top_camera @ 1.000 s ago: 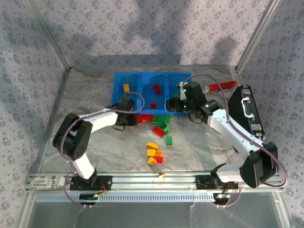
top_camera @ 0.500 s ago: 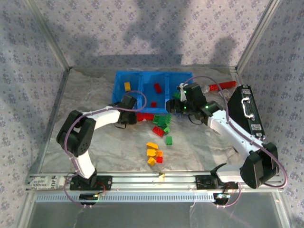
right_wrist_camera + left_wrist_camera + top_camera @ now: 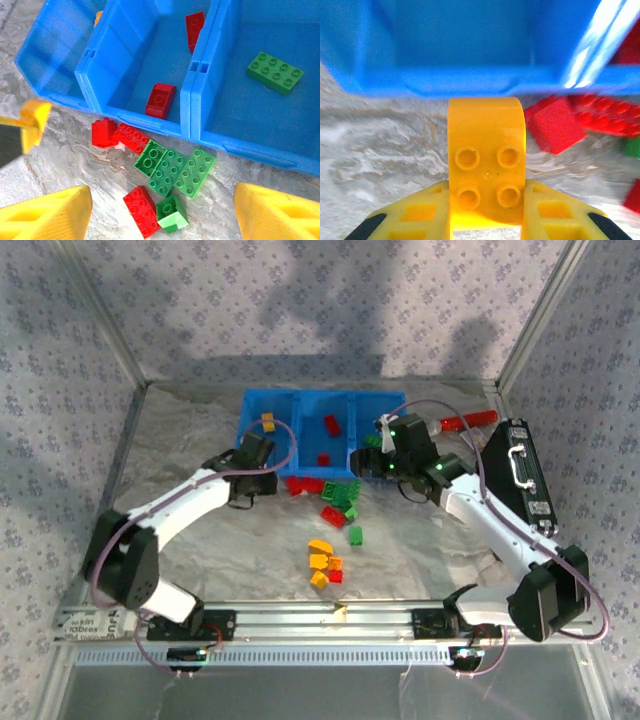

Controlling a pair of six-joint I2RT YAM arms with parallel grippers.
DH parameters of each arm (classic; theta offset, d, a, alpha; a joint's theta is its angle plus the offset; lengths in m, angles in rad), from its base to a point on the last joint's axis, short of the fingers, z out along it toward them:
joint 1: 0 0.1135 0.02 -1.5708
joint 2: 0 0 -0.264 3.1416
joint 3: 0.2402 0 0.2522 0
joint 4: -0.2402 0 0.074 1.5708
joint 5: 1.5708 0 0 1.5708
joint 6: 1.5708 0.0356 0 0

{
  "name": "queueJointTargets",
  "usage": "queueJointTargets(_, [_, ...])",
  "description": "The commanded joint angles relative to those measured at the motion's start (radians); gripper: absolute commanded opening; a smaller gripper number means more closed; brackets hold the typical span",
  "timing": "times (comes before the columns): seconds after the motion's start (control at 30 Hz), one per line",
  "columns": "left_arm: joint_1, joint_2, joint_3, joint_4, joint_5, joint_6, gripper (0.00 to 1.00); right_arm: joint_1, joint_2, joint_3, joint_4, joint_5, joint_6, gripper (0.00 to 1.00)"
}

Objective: Sort the legos into containers by color
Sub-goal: Place the lego in the container, then pick up the lego from the bottom-center of the table.

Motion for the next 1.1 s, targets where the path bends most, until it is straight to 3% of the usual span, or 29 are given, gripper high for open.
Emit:
queueJointTargets(0.0, [0.034,0.014,0.128,-0.064,-0.029,0.053,0.22,-0.005,-0.021,-0.022,0.021,-0.016,0.017,0.76])
queueJointTargets(0.2, [0.097,0.197,0.358,-0.092,-0.018,0.096,0.24,0.015,-0.076,-0.051,0.004,-0.005,0.026,0.76])
queueJointTargets(0.23, [0.109,0.233,0.410,-0.117,-0.022,0.095,0.29,0.016,-0.089,-0.058,-0.003,-0.003,0.027,0.76])
queueJointTargets(0.3, [0.118,0.288,0.517,-0.210,-0.024,0.090,0.68,0.018,-0.115,-0.069,-0.018,-0.001,0.027,0.76])
queueJointTargets(0.37, [0.076,0.277,0.554,-0.254,-0.068,0.088,0.79,0.020,-0.147,-0.087,-0.033,0.005,0.027,0.76])
queueJointTargets(0.43, [0.013,0.211,0.485,-0.204,-0.131,0.086,0.90,0.023,-0.174,-0.115,-0.038,0.006,0.031,0.76])
queueJointTargets(0.63, [-0.037,0.013,0.229,-0.116,-0.087,-0.029,0.89,0.042,-0.180,-0.167,-0.058,-0.066,-0.012,0.76])
queueJointTargets(0.83, [-0.087,-0.217,-0.098,0.017,-0.007,-0.108,0.84,0.183,-0.096,-0.143,-0.192,-0.057,-0.133,0.74])
queueJointTargets(1.07, [-0.103,-0.445,-0.355,0.074,0.042,-0.203,0.80,0.330,0.051,-0.105,-0.210,-0.128,-0.220,0.70])
